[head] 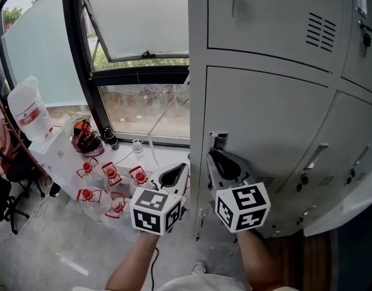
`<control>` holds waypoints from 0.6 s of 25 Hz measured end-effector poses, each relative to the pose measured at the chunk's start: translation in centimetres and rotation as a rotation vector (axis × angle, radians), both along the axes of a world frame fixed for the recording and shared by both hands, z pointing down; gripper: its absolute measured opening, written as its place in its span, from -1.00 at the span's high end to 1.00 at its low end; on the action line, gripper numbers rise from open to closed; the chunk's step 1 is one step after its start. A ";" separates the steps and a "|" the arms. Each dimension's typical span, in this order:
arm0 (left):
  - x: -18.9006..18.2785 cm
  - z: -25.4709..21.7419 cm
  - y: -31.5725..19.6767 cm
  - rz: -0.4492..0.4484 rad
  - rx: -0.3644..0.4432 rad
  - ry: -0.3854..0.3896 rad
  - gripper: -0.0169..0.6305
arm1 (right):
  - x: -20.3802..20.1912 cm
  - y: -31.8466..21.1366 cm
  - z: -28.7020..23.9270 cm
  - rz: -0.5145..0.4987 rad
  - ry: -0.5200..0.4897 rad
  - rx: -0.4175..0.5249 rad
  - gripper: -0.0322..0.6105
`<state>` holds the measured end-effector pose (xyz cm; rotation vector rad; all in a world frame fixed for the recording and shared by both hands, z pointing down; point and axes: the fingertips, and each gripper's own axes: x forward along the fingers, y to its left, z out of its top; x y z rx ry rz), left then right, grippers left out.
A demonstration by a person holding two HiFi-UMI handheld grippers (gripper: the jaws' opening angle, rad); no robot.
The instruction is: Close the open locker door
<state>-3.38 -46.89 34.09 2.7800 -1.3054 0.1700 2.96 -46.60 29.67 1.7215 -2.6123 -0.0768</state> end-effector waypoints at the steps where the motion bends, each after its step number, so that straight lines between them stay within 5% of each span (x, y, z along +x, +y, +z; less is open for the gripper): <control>1: 0.2 0.0 0.1 0.004 0.000 -0.001 0.93 | 0.1 0.1 0.0 -0.002 0.001 0.000 0.77; 15: 2.4 -0.1 3.7 0.055 0.002 -0.003 0.93 | 1.8 4.3 0.9 0.001 -0.018 -0.012 0.77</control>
